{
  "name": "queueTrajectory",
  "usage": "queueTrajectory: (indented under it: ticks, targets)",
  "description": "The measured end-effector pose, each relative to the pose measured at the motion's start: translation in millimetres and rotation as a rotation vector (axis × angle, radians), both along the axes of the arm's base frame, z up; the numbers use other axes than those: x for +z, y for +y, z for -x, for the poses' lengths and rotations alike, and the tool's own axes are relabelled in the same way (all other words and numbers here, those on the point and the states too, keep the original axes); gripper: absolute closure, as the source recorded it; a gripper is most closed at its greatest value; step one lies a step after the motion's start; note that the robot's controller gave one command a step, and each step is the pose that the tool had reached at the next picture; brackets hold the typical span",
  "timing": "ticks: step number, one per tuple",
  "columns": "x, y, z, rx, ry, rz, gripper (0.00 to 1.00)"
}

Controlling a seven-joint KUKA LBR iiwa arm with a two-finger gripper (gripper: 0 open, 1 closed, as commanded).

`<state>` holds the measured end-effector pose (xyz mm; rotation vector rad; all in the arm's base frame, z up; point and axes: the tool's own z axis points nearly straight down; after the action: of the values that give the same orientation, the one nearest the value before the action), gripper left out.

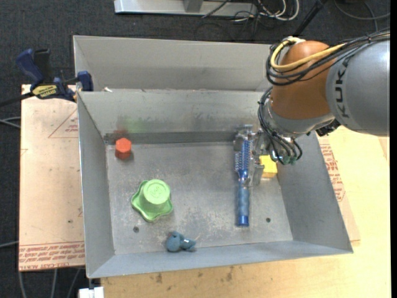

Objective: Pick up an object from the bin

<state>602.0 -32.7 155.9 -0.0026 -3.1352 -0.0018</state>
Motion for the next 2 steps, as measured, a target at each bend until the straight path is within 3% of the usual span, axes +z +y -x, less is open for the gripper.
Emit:
queueTrajectory:
  ticks: [1, 2]
  targets:
    - [-74.5, -33.6, -1.4, 0.461, -0.006, -0.002, 0.00]
    - [-86.0, -40.2, 4.3, 0.721, -0.008, -0.002, 0.00]
